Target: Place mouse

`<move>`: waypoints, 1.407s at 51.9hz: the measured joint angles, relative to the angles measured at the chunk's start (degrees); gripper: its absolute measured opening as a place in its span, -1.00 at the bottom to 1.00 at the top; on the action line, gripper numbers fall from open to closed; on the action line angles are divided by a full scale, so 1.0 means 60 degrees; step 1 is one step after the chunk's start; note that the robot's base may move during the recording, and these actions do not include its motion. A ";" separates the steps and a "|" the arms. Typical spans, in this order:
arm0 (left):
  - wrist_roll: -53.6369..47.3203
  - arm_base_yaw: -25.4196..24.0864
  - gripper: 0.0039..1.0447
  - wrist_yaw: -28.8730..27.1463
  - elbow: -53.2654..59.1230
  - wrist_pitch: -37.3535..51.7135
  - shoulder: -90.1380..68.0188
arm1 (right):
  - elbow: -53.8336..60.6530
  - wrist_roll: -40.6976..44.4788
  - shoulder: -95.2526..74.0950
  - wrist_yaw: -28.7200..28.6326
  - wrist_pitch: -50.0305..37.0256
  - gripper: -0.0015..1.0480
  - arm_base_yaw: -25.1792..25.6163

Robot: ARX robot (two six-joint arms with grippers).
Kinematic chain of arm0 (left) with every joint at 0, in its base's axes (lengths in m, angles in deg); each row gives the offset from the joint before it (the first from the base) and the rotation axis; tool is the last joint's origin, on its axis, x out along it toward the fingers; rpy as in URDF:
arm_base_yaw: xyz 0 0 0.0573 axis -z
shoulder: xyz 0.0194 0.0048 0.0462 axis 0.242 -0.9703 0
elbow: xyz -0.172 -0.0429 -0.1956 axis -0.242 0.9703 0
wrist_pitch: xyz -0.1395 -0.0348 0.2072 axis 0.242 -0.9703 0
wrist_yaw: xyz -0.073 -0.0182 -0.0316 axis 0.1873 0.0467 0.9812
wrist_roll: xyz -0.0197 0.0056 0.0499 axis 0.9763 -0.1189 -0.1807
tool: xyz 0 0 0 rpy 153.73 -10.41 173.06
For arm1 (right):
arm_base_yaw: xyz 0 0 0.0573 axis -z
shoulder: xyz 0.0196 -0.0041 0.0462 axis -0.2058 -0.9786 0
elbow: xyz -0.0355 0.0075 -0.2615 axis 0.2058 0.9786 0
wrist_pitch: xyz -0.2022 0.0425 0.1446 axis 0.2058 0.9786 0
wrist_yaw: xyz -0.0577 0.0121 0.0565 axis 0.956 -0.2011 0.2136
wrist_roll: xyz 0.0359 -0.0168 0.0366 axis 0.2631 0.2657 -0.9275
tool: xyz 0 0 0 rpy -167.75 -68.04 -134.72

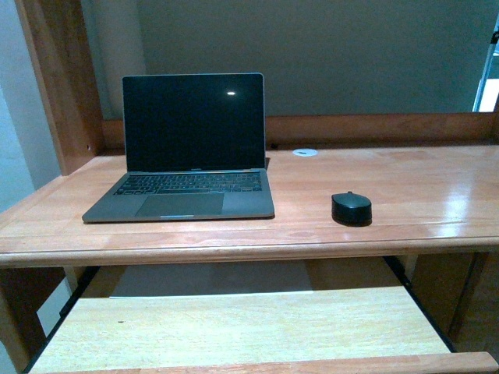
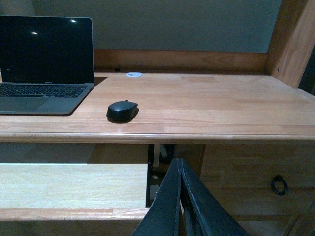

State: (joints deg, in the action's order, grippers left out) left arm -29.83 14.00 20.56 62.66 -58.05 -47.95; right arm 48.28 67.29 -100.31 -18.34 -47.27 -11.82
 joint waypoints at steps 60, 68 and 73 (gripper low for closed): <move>-0.0004 -0.0004 0.88 0.0004 0.0000 0.0004 0.0000 | -0.0007 0.0033 0.2940 0.0069 0.2965 0.37 -0.0007; -0.0004 -0.0004 0.88 0.0004 0.0000 0.0000 0.0000 | -0.0007 0.0029 0.2940 0.0069 0.2965 0.91 -0.0007; -0.0004 -0.0004 0.88 0.0004 0.0000 0.0000 0.0000 | -0.0007 0.0033 0.2940 0.0069 0.2965 0.87 -0.0007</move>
State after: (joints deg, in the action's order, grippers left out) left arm -29.85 13.97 20.58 62.66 -58.05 -47.95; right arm 48.24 67.48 -82.67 -17.93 -29.48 -11.87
